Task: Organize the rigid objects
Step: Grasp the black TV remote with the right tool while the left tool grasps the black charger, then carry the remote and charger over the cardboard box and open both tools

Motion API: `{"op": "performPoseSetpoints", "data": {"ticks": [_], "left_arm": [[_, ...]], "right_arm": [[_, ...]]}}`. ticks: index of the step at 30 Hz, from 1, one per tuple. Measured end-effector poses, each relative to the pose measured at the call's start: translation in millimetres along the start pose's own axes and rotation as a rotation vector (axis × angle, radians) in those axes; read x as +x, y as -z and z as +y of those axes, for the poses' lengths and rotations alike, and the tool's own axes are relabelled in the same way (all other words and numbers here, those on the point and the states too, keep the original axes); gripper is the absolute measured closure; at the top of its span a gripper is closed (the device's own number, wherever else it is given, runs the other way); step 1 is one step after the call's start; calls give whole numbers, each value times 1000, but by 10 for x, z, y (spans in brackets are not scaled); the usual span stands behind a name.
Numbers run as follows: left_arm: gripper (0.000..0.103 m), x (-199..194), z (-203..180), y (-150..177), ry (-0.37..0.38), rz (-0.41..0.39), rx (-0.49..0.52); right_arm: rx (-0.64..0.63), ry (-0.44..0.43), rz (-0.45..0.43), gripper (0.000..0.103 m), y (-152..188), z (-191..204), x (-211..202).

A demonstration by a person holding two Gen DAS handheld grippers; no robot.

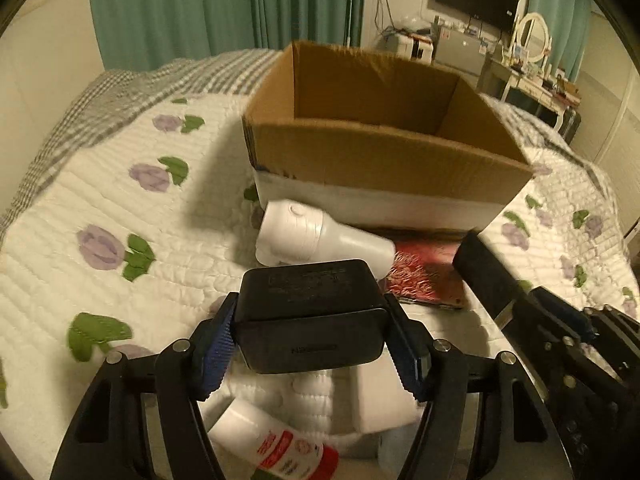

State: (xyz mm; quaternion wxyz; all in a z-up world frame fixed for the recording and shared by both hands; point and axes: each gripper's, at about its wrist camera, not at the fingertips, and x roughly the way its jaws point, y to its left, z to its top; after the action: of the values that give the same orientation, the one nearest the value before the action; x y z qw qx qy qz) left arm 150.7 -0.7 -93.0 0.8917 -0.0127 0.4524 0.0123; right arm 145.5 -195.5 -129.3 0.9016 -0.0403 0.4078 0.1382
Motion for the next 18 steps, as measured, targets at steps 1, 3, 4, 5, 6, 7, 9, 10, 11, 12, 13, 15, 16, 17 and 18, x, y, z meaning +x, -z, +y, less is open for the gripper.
{"op": "performPoseSetpoints", "data": {"ticks": [1, 3, 4, 5, 6, 7, 9, 10, 11, 12, 13, 15, 16, 17, 18], "left_arm": [[34, -59, -7, -7, 3, -11, 3], [34, -157, -18, -18, 7, -25, 5], [34, -176, -16, -26, 9, -27, 6], [34, -210, -18, -24, 8, -31, 9], [34, -227, -23, -26, 5, -33, 10], [34, -256, -27, -25, 2, -37, 12], [34, -315, -28, -29, 3, -46, 16], [34, -347, -34, -34, 1, -51, 17], [34, -374, -29, -53, 1, -57, 16], [34, -398, -24, -66, 3, -62, 16], [34, -429, -25, -78, 6, -68, 16], [34, -469, -30, -99, 12, -75, 21], [34, -481, -34, -102, 12, -77, 23], [34, -492, -40, -101, 11, -80, 23], [34, -493, -40, -98, 10, -81, 22]], "right_arm": [[-6, 8, 3, 89, -2, 9, -16], [-10, -8, 10, 90, 17, 16, -15], [-7, -17, 10, 90, 36, 15, -1], [-8, -19, 20, 91, 60, 15, 31], [-8, -18, 29, 92, 83, 9, 50], [-1, -20, 26, 94, 103, 1, 45], [8, -33, 4, 103, 101, -14, -29], [5, -30, -15, 103, 72, -12, -87], [-1, -24, -27, 103, 40, -5, -135], [-7, -24, -34, 103, 9, 0, -172], [-12, -29, -40, 103, -18, 0, -200], [-28, -53, -18, 103, -39, -3, -182], [-33, -69, -3, 103, -24, -7, -152], [-29, -72, 0, 103, -2, -17, -134], [-18, -61, 3, 101, 22, -33, -114]]}}
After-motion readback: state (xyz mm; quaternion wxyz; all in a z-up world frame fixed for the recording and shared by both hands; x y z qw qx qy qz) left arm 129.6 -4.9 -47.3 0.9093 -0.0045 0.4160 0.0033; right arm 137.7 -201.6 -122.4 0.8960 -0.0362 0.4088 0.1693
